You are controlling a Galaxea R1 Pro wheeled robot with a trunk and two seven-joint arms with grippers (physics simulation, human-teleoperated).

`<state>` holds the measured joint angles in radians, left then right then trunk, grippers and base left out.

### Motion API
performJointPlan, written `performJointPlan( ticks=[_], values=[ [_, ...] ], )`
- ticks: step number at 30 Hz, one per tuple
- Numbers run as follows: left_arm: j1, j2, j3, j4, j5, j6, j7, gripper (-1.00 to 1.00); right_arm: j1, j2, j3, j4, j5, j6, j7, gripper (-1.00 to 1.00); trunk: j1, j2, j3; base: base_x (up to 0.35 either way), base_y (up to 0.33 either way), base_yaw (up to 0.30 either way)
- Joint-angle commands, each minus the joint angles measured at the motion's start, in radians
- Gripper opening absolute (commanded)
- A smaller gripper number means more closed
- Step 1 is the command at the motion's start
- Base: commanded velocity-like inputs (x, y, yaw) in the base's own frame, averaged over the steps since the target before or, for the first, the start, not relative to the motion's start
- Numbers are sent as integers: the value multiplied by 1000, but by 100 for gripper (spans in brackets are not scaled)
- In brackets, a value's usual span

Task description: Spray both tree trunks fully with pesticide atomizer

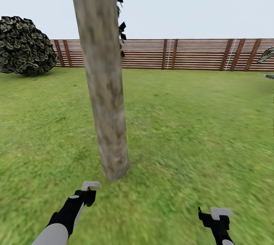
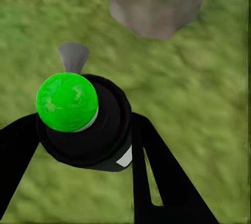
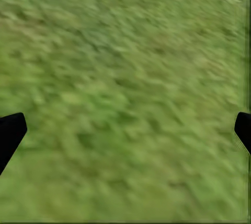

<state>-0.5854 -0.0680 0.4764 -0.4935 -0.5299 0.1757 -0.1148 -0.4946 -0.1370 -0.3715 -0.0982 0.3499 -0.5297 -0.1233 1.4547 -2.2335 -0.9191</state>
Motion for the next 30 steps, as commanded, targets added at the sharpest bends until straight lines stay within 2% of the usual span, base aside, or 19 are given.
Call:
performJointPlan(
  ticks=[1, 11, 13, 15, 18, 19, 21, 23, 24, 26, 28, 30],
  values=[
    [-1, -1, 8, -3, -9, 4, -9, -100, -1, 0, -4, 2, 11, -3, -6, 100, 0, 0, -1, -185, -221, 0],
    [-3, -5, 6, 7, -9, -5, -17, -100, -1, -1, -4, 0, 11, -3, -6, 100, 0, 0, -1, -85, -33, 0],
    [-11, -9, 6, 5, -9, 0, -17, -100, -1, -1, -4, 0, 11, -3, -6, 100, 0, 0, -1, -300, 0, 0],
    [-32, -28, 4, -1, -9, 7, -16, -100, -1, -1, -4, 0, 11, -3, -6, 100, 0, 0, -1, -219, 0, 0],
    [-100, -44, 4, 6, -9, 77, -17, -100, -1, -1, -5, 0, 11, -3, -7, 100, 0, 0, -1, -54, 0, 0],
    [-132, -47, 4, 8, -9, 136, -18, -100, -1, -1, -5, 0, 11, -3, -7, 100, 0, 0, -1, -13, 0, 0],
    [-160, -42, 3, 6, -10, 178, -19, -100, -1, -2, -5, 0, 10, -3, -7, 100, 0, 0, -1, -6, 0, 0],
    [-169, -33, 3, 1, -11, 192, -22, -100, -1, -2, -6, 0, 11, -3, -7, 100, 0, 0, -1, -2, 0, 0],
    [-172, -7, 3, -1, -12, 205, -31, -100, -1, -2, -6, 0, 11, -3, -7, 100, 0, 0, -1, -1, 0, -95],
    [-170, 21, 1, 2, -13, 215, -53, -100, -1, -2, -6, 0, 10, -3, -7, 100, 0, 0, -1, 0, 0, -214],
    [-168, 26, 0, 6, -14, 217, -75, -100, -1, -1, -6, 0, 10, -3, -7, 100, 0, 0, -1, 0, 0, -262],
    [-167, 6, 1, 10, -13, 218, -98, -100, -1, -1, -6, 0, 11, -3, -7, 100, 0, 0, -1, 0, 0, -148]
  ],
)
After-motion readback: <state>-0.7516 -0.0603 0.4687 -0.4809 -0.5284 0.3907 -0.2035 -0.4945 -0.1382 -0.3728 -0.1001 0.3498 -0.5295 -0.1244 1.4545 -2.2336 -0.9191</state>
